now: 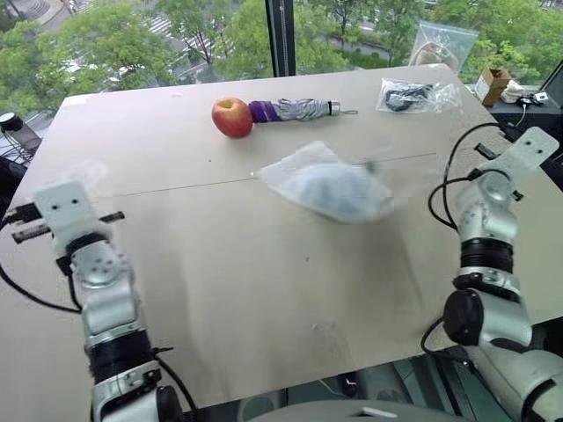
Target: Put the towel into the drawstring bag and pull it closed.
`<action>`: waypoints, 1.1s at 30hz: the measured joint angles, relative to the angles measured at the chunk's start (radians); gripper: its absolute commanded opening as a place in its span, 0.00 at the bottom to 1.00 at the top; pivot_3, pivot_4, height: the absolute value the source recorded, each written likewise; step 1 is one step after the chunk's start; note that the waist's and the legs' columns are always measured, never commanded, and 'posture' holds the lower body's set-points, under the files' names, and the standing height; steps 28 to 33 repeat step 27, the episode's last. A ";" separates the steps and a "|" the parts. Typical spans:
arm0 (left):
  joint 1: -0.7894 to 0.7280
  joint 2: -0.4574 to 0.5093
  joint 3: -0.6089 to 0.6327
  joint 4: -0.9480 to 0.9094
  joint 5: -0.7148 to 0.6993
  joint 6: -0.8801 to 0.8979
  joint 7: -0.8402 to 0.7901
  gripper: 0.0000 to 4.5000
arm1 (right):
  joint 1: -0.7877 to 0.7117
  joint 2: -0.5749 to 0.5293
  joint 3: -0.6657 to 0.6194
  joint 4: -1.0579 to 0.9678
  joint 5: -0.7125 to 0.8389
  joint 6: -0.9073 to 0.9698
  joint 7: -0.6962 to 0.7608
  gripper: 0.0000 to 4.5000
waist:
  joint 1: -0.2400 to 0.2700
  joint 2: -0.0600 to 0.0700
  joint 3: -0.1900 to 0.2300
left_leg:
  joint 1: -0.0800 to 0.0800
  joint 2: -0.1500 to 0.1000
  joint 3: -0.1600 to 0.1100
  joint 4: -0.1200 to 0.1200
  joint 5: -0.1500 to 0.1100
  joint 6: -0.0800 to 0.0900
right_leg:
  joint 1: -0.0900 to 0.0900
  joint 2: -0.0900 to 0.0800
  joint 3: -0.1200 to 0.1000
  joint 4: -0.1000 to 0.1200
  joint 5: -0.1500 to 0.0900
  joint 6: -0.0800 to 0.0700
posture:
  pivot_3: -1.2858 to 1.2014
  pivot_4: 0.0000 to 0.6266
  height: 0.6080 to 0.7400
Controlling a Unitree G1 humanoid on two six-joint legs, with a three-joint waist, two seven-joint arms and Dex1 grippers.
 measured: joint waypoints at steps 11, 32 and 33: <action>0.118 0.126 -0.325 -0.099 -0.184 -0.004 -0.609 0.56 | 0.359 -0.419 0.543 -0.632 0.182 0.401 0.982 0.65 | 0.029 0.001 0.000 | -0.004 0.000 -0.001 0.000 0.000 0.000 | -0.002 -0.001 -0.002 -0.004 -0.001 0.000 | 0.52 0.24 1.00; 0.603 0.228 -0.200 -0.390 -0.389 0.120 -0.806 0.56 | 0.896 -0.528 0.117 -0.522 0.214 0.019 1.181 0.65 | 0.032 -0.001 -0.003 | 0.009 0.003 0.003 -0.005 0.000 0.000 | 0.004 0.001 0.003 -0.004 -0.007 0.000 | 0.52 0.24 1.00; 0.603 0.228 -0.200 -0.390 -0.389 0.120 -0.806 0.56 | 0.896 -0.528 0.117 -0.522 0.214 0.019 1.181 0.65 | 0.032 -0.001 -0.003 | 0.009 0.003 0.003 -0.005 0.000 0.000 | 0.004 0.001 0.003 -0.004 -0.007 0.000 | 0.52 0.24 1.00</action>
